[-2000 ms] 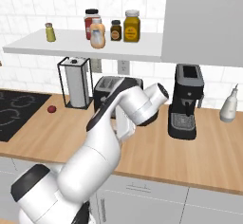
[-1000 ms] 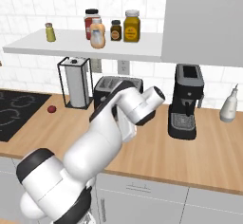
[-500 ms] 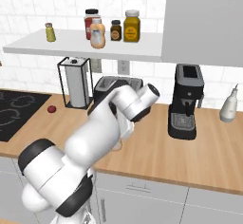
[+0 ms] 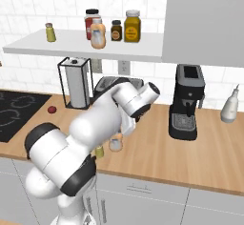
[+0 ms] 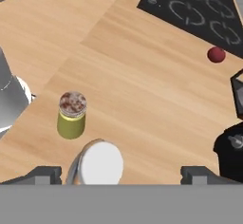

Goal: Put the shaker and condiment bottle from the counter next to their counterparts in the cabinet.

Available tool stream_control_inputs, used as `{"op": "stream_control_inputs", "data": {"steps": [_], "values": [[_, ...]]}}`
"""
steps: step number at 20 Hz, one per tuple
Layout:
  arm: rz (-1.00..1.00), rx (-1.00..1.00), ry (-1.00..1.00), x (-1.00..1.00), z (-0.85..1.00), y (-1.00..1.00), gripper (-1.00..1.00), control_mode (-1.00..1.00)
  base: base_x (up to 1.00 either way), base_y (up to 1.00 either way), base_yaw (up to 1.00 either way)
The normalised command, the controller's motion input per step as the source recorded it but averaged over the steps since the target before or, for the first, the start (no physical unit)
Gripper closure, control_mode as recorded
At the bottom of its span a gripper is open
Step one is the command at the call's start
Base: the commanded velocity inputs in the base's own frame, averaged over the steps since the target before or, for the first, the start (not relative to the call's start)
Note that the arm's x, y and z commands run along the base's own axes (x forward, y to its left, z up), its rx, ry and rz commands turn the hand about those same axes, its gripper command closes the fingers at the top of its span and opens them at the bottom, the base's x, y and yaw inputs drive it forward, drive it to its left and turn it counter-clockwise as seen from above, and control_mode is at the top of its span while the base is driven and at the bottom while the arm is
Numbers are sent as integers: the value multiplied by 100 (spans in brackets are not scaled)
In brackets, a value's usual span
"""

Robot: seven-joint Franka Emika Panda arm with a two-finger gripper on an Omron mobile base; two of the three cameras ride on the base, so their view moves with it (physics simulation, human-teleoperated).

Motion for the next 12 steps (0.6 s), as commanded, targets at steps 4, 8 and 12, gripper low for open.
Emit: {"op": "stream_control_inputs", "data": {"steps": [4,8,12], "values": [[0,0,0,0,-19,0,-100,-100,0,0,0],[0,0,0,0,-14,0,-100,-100,0,0,0],[0,0,0,0,-10,0,-100,-100,0,0,0]]}}
